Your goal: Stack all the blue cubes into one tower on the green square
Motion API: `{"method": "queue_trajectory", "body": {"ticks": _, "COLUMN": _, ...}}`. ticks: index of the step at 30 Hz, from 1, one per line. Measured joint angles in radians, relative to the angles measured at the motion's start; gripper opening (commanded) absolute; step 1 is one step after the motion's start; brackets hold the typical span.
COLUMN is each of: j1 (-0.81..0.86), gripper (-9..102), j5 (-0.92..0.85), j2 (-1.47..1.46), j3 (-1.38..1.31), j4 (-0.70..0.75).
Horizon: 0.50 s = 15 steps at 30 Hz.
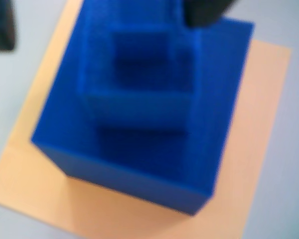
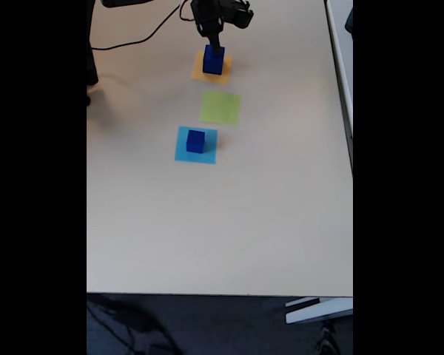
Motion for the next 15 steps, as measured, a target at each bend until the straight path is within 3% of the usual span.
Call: {"method": "queue_trajectory", "body": {"ticks": 15, "j1": 0.008, "gripper": 10, "j5": -0.020, "j2": 0.000, "j3": 0.000, "j4": 0.000}}
